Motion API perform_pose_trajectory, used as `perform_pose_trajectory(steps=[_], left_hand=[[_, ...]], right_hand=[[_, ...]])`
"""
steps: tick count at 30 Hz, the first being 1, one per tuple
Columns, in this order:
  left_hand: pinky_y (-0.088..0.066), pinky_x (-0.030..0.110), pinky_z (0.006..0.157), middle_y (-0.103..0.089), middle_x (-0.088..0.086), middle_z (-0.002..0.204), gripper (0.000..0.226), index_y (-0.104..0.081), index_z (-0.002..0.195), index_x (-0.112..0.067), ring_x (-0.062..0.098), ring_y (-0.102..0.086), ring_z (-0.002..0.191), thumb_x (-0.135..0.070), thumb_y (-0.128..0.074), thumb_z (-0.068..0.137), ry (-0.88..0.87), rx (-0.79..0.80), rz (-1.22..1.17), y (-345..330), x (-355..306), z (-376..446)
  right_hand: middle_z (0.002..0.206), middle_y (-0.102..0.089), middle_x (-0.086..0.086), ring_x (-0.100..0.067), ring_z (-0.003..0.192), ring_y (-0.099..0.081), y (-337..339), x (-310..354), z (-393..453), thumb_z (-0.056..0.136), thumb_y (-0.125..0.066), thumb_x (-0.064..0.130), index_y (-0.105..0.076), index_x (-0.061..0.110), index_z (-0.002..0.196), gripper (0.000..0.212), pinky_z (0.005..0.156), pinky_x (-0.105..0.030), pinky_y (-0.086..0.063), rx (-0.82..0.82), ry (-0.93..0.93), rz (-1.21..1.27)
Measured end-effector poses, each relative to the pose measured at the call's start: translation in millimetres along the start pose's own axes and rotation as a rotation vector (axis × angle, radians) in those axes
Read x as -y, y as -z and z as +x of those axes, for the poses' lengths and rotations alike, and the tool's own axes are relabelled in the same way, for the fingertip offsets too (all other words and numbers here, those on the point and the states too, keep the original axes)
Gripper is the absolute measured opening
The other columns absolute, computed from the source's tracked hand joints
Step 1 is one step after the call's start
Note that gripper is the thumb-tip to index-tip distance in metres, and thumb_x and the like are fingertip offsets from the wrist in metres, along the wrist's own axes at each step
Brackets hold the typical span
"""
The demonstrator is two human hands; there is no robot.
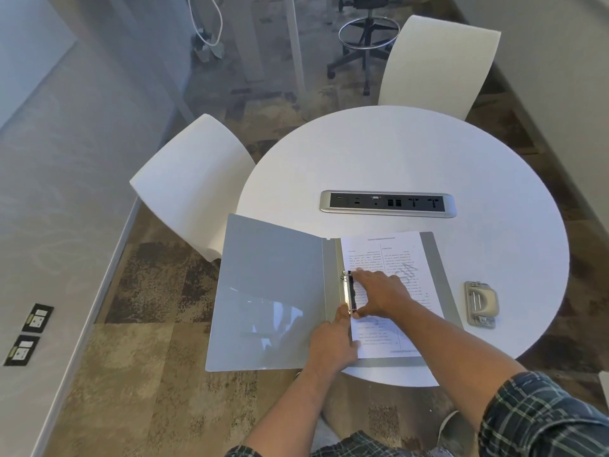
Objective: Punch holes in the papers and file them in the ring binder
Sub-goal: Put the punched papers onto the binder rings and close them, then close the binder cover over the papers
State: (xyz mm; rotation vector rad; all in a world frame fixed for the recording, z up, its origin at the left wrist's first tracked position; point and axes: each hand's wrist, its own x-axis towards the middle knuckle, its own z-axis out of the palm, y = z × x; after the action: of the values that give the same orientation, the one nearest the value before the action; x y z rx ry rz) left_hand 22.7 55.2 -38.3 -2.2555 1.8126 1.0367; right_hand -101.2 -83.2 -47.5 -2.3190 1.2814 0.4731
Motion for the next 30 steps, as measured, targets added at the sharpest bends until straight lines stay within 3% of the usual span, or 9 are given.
perform_pose_trajectory(steps=[5, 9, 12, 14, 16, 19, 23, 27, 30], left_hand=[[-0.039, 0.044, 0.115, -0.045, 0.006, 0.159, 0.055, -0.048, 0.149, -0.022, 0.032, -0.051, 0.138, -0.042, -0.054, 0.099, -0.089, -0.156, 0.069, 27, 5, -14], [-0.006, 0.049, 0.125, 0.006, 0.013, 0.173, 0.082, -0.013, 0.164, -0.023, 0.034, 0.0, 0.16, -0.051, -0.051, 0.097, 0.093, -0.544, 0.129, 75, 24, -40], [-0.017, 0.056, 0.123, 0.023, 0.015, 0.17, 0.107, 0.013, 0.164, -0.018, 0.038, 0.008, 0.159, -0.057, -0.056, 0.092, 0.367, -0.602, 0.145, 117, 45, -53], [-0.024, 0.056, 0.118, 0.013, 0.018, 0.171, 0.115, 0.018, 0.162, -0.012, 0.039, -0.02, 0.156, -0.058, -0.062, 0.092, 0.487, -0.549, 0.046, 140, 53, -63], [-0.03, 0.055, 0.114, -0.018, 0.018, 0.17, 0.111, 0.009, 0.163, -0.012, 0.037, -0.049, 0.141, -0.053, -0.067, 0.093, 0.502, -0.571, -0.083, 154, 58, -73], [-0.05, 0.051, 0.105, -0.057, 0.005, 0.148, 0.09, -0.021, 0.162, -0.021, 0.03, -0.06, 0.128, -0.053, -0.068, 0.092, 0.358, -0.663, -0.379, 168, 54, -85], [-0.053, 0.008, 0.068, -0.065, -0.04, 0.116, 0.062, -0.051, 0.146, -0.043, -0.009, -0.069, 0.095, -0.066, -0.064, 0.09, 0.021, -0.665, -0.646, 179, 12, -82], [-0.057, 0.021, 0.09, -0.067, -0.032, 0.127, 0.052, -0.057, 0.14, -0.045, -0.01, -0.066, 0.108, -0.067, -0.056, 0.093, -0.206, -0.403, -0.667, 153, -25, -61], [-0.043, 0.034, 0.117, -0.049, -0.019, 0.155, 0.067, -0.046, 0.153, -0.037, -0.003, -0.048, 0.139, -0.066, -0.054, 0.093, -0.279, -0.215, -0.443, 120, -40, -41]], right_hand=[[0.171, 0.0, 0.01, -0.017, 0.154, -0.023, -18, -5, -8, 0.084, -0.069, 0.062, -0.004, 0.029, 0.163, 0.107, 0.116, -0.046, -0.033, 0.049, 0.037, 0.001], [0.17, 0.01, 0.008, -0.015, 0.157, -0.012, -18, -10, -13, 0.094, -0.061, 0.054, 0.003, 0.027, 0.162, 0.098, 0.123, -0.043, -0.022, 0.053, 0.08, 0.006], [0.171, 0.004, 0.008, -0.018, 0.156, -0.017, -2, -11, -9, 0.095, -0.062, 0.049, -0.002, 0.028, 0.163, 0.093, 0.12, -0.048, -0.03, 0.097, 0.08, 0.028], [0.171, 0.001, 0.009, -0.021, 0.155, -0.022, 4, -10, -7, 0.094, -0.065, 0.046, -0.005, 0.03, 0.163, 0.093, 0.119, -0.053, -0.032, 0.151, 0.06, 0.082], [0.171, -0.004, 0.007, -0.025, 0.154, -0.024, 4, -8, -8, 0.093, -0.066, 0.046, -0.006, 0.029, 0.163, 0.094, 0.121, -0.052, -0.027, 0.206, 0.034, 0.198], [0.167, -0.026, -0.003, -0.029, 0.149, -0.035, 10, -5, -13, 0.093, -0.067, 0.048, -0.018, 0.028, 0.162, 0.087, 0.119, -0.045, -0.028, 0.162, -0.02, 0.513], [0.135, -0.067, -0.002, -0.018, 0.113, -0.071, 40, -15, -21, 0.076, -0.069, 0.074, -0.058, 0.028, 0.137, 0.077, 0.104, -0.042, -0.052, 0.157, -0.015, 1.003], [0.117, -0.076, -0.004, -0.027, 0.102, -0.075, 61, -38, -33, 0.081, -0.056, 0.082, -0.073, 0.022, 0.118, 0.074, 0.079, -0.035, -0.061, 0.279, 0.016, 1.337], [0.092, -0.073, -0.003, -0.02, 0.081, -0.071, 70, -56, -42, 0.075, -0.059, 0.086, -0.077, 0.019, 0.099, 0.074, 0.067, -0.03, -0.058, 0.178, -0.055, 1.474]])
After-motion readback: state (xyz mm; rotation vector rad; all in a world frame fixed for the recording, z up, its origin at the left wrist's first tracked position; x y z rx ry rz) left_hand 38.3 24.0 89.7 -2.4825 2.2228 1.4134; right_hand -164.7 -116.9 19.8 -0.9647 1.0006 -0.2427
